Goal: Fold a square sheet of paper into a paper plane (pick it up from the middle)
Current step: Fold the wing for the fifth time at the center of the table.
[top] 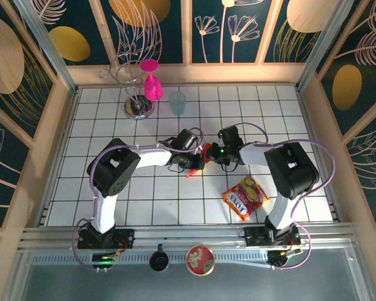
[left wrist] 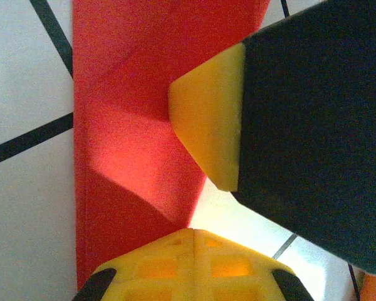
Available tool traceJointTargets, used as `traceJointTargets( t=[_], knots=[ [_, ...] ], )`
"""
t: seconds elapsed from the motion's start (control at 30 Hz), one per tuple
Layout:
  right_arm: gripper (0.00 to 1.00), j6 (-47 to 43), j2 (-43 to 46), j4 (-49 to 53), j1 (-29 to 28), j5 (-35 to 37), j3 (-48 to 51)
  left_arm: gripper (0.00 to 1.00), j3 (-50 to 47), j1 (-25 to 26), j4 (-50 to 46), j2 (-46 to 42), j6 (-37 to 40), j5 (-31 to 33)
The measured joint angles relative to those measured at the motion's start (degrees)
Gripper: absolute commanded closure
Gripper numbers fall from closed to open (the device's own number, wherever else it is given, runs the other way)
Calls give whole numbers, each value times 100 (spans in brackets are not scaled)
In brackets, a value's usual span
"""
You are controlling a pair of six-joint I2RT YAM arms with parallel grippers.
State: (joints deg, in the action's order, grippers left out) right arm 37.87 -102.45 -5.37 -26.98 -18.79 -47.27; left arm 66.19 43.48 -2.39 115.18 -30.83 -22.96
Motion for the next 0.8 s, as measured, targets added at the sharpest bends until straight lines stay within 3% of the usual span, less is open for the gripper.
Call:
traceJointTargets(
  t=[0.8],
  knots=[
    [86,-79,-96,129,7,-44,-111,100,-1434,-11,942,-785,17,-109]
  ],
)
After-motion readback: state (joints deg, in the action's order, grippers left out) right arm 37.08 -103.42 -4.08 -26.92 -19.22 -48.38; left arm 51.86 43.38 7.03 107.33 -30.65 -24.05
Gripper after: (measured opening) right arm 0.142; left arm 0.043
